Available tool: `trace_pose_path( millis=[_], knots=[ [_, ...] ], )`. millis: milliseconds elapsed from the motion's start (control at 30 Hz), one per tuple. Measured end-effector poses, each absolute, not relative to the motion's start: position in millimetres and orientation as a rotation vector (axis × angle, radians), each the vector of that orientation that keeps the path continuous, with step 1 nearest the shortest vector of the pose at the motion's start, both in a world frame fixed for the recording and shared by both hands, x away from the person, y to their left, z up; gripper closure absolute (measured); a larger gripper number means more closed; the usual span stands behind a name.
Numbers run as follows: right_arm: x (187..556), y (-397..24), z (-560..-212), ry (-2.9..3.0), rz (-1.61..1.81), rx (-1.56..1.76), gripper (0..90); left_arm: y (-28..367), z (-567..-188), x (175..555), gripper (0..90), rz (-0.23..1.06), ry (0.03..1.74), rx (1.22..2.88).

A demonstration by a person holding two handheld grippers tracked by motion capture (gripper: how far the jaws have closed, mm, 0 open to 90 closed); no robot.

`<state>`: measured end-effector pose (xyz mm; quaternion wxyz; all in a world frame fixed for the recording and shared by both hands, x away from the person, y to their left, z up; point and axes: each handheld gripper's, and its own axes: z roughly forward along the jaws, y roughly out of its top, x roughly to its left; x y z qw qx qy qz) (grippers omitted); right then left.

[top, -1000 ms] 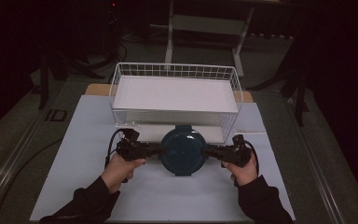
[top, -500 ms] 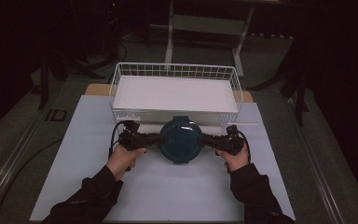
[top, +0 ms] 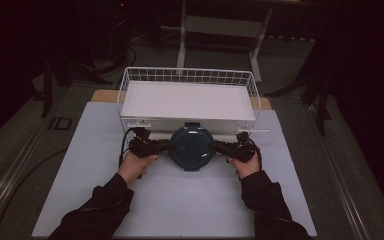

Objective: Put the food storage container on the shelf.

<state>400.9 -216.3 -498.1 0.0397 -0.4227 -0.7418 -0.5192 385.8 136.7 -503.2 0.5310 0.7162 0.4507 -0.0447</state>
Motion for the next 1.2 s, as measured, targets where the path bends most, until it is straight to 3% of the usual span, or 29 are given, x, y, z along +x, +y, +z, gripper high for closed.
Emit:
trace_pose_path(
  millis=[367,500,767,933,1200],
  knots=[
    [405,-217,-500,-2.267,-1.612,-1.324,52.7,138,-511,389,55.5,-0.128,1.092,1.649],
    [406,-213,-501,-2.287,-1.605,-1.361,51.9,137,-515,390,52.6,-0.058,1.096,1.645],
    [406,-211,-499,-2.292,-1.625,-1.401,50.2,138,-519,394,39.0,-0.039,1.122,1.614],
    [408,-207,-494,-2.306,-1.598,-1.454,49.6,133,-512,393,36.8,0.1,1.117,1.658],
    [405,-204,-491,-2.338,-1.583,-1.478,46.7,129,-507,391,36.2,0.164,1.13,1.682]
  ],
)
